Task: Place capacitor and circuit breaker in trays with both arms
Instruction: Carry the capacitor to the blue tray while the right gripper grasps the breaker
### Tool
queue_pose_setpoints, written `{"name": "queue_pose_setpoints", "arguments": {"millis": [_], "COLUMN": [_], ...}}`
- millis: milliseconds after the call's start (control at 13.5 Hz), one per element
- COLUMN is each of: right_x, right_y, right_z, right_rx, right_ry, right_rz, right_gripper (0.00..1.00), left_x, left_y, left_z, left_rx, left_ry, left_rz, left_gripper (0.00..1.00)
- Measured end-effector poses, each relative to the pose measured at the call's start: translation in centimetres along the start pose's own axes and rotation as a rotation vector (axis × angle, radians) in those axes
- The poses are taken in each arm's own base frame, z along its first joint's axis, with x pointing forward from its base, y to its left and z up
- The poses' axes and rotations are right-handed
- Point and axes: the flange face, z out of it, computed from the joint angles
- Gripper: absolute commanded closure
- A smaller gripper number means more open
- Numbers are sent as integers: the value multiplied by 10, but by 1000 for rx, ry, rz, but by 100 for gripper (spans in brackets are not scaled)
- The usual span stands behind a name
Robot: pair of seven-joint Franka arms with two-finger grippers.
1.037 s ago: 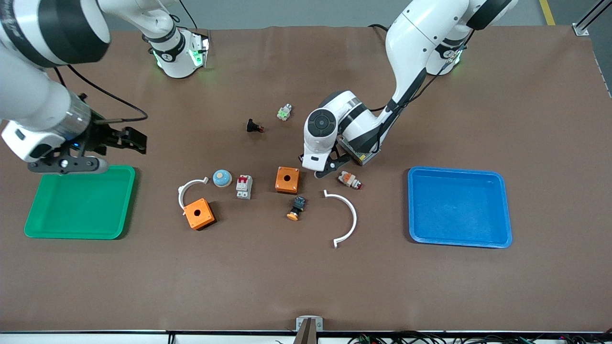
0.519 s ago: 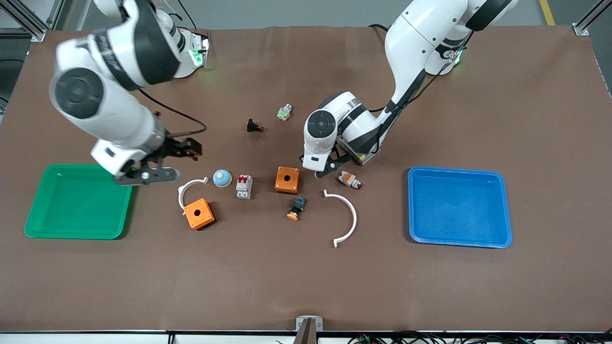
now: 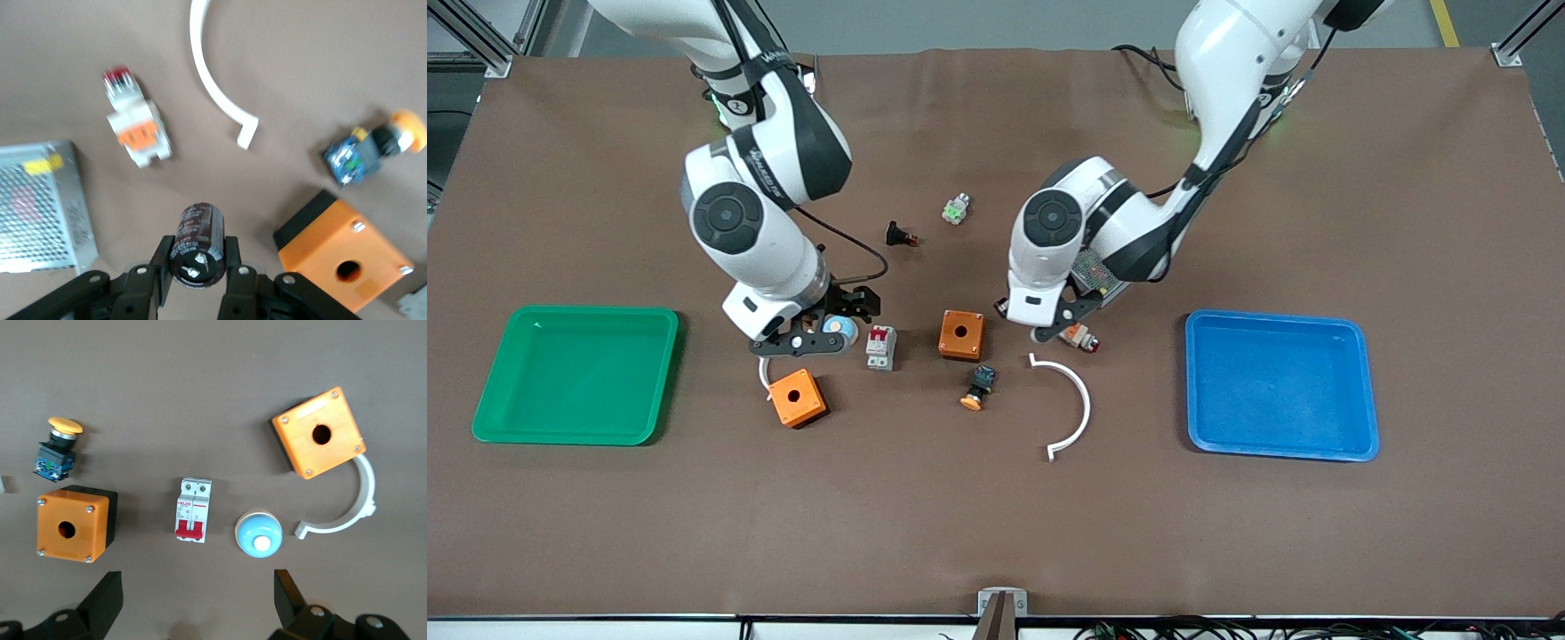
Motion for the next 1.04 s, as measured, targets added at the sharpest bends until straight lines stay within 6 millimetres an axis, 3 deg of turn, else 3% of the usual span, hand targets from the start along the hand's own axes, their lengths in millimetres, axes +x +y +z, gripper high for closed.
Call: {"name": "queue_pose_setpoints", "arguments": {"millis": [222,444,741,1037], "right_x": [6,13,15,9], "right_y": [-6,-6,-7,-19], "right_z": [38,75,114,133], "right_rx": [1,-7,-21,-29], "right_ry": [13,8,-11,-21], "right_rz": [16,23,22,1], "right_gripper": [1,1,1,1], "left_x": [60,127,219,290], "left_y": [-24,-59,-116,-176], "left_z": [-56,-86,-91,-74], "left_rx": [-10,-1,15,36], "left_ry": [35,50,42,9], "left_rz": [-8,0,13,27], "left_gripper": [100,100,100,100]}}
